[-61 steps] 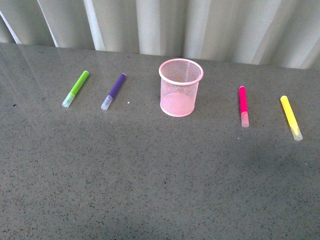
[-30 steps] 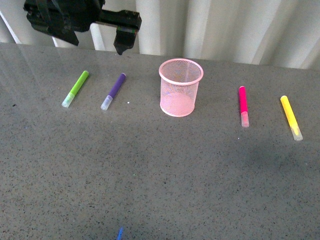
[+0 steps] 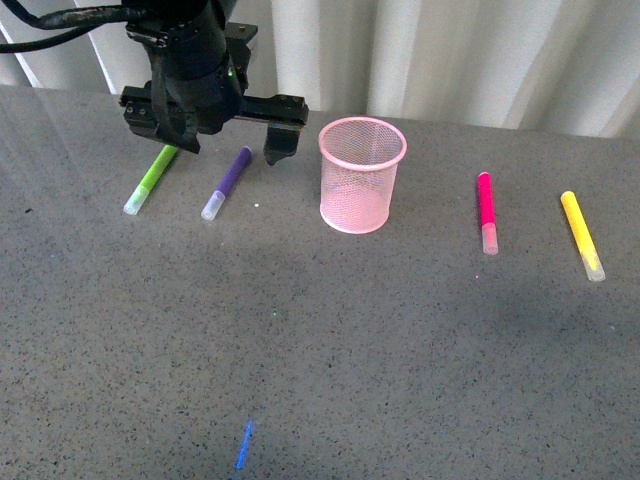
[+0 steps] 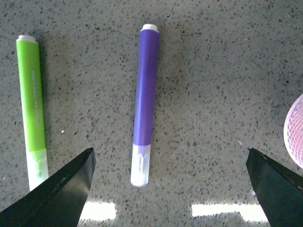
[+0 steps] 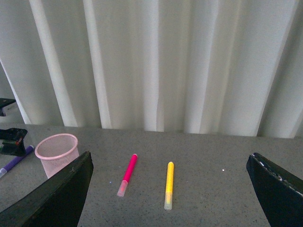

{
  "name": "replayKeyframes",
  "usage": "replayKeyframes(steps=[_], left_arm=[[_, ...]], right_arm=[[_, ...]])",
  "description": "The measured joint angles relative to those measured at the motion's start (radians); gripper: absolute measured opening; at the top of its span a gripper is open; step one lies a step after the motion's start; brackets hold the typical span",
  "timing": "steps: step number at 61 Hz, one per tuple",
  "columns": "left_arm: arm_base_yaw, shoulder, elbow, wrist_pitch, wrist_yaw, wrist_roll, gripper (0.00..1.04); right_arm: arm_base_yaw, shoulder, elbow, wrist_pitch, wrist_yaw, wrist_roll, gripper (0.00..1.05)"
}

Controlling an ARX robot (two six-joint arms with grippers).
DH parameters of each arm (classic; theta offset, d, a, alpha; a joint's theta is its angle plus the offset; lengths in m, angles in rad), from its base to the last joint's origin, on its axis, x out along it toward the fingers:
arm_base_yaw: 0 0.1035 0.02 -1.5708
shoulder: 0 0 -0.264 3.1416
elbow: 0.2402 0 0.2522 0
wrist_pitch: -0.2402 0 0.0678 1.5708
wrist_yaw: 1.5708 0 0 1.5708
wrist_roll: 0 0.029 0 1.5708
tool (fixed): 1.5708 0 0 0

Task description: Insert purple and pink pens into pink cup

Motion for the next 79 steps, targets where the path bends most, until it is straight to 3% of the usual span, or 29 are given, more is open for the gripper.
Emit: replayKeyframes(steps=[22, 74, 79], left_arm=[[0.000, 0.141, 0.205, -0.038, 0.000, 0.041, 0.98], [0.012, 0.314, 0.375, -0.056, 0.004, 0.070, 0.98], [0.012, 0.319, 0.382, -0.061, 0.011, 0.071, 0.87]], right_arm=[[0.000, 0.000, 0.000, 0.000, 0.000, 0.000, 0.98], [0.000, 0.000, 0.000, 0.000, 0.000, 0.000, 0.98], [0.000, 0.000, 0.000, 0.000, 0.000, 0.000, 0.98]])
